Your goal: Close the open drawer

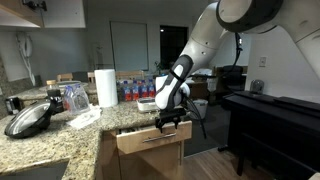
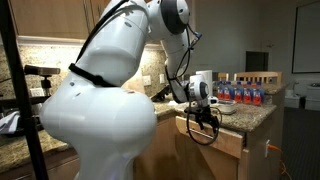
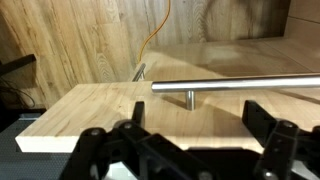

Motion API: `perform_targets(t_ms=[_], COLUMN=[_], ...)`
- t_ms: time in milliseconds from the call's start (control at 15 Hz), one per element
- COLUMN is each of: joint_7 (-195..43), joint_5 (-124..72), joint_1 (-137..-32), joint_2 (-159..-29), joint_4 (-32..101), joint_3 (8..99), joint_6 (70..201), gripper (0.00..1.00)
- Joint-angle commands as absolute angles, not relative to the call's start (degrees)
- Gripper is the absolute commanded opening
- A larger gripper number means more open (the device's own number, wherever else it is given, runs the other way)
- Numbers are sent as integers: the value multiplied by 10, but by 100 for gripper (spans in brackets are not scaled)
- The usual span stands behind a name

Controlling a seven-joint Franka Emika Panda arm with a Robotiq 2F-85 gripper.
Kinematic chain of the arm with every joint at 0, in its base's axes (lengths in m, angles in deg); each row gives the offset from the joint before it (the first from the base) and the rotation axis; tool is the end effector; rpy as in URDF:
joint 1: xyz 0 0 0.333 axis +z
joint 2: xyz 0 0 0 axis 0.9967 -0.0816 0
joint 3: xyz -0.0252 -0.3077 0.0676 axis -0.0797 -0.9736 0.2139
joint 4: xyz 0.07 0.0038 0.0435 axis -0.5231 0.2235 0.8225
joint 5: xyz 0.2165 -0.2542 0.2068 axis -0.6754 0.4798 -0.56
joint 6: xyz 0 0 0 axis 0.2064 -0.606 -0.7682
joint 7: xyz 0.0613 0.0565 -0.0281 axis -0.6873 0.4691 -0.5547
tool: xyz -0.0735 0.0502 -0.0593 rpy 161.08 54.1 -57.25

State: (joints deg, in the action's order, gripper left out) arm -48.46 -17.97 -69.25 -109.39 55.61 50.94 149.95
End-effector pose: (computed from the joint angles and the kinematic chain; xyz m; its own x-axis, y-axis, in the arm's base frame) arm 0.6088 0.1097 0.1912 0.9704 -0.2022 0.1320 -0.2175 -0.9694 0.1136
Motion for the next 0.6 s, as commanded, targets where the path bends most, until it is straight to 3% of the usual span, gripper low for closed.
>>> perform_targets(t_ms=[0,533], joint_7=[-474,-463], joint_5=[-178,-190], joint_1=[-686,-679], joint_2=[-1109,-1130], joint_4=[538,542], joint_3=[498,486], joint_6=[1513,1600], gripper=[100,100])
